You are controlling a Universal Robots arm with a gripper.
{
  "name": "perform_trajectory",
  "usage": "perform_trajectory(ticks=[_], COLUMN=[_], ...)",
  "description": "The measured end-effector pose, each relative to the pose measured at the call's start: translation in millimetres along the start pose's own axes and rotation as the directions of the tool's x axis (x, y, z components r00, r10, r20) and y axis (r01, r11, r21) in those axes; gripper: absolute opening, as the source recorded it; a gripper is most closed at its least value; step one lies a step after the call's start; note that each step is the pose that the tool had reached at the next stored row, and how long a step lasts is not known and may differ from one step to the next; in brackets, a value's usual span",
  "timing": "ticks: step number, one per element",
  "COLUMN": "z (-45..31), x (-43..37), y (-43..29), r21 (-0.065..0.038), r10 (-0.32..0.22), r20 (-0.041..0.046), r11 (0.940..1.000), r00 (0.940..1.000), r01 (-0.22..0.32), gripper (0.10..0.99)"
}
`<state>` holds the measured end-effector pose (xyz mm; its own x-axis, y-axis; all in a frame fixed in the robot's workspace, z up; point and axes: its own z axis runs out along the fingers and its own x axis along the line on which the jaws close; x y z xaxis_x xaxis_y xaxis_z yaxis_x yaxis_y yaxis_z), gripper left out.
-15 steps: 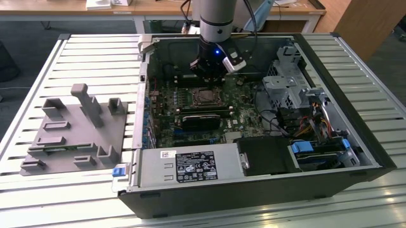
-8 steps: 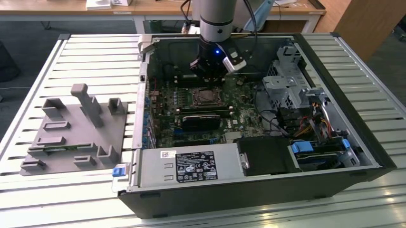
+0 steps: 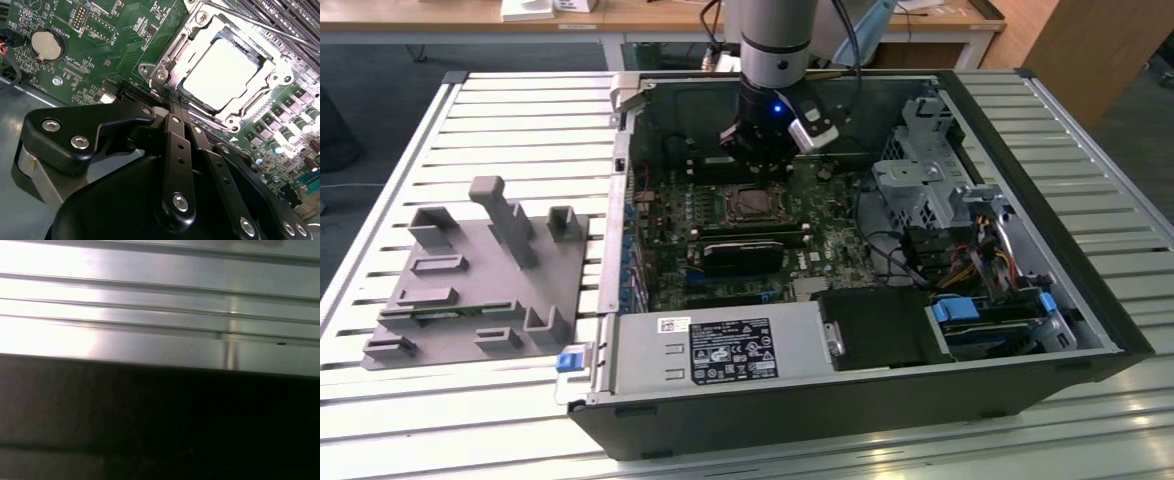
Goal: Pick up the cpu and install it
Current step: 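Install the first cpu locking lever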
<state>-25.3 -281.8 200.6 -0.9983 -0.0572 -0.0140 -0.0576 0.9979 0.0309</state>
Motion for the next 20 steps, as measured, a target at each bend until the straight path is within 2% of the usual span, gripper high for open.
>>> perform_trajectory(ticks=[6, 12, 14, 18, 20], z=[1.5, 4.5, 5.1, 4.8, 4.6], x=[-0.6, -2.1, -2.3, -2.1, -2.3], y=[-0.2, -0.2, -0.1, -0.1, 0.4], r21=[0.01, 0.011, 0.007, -0.009, -0.011], r10=[0.0, 0.0, 0.0, 0.0, 0.0], r20=[-0.0008, -0.0012, -0.0006, -0.0002, 0.0003], r11=[0.9999, 0.9999, 1.0, 1.0, 0.9999], r00=[1.0, 1.0, 1.0, 1.0, 1.0], r01=[0.0, 0.0, 0.0, 0.0, 0.0], gripper=[0.106, 0.106, 0.106, 0.106, 0.106])
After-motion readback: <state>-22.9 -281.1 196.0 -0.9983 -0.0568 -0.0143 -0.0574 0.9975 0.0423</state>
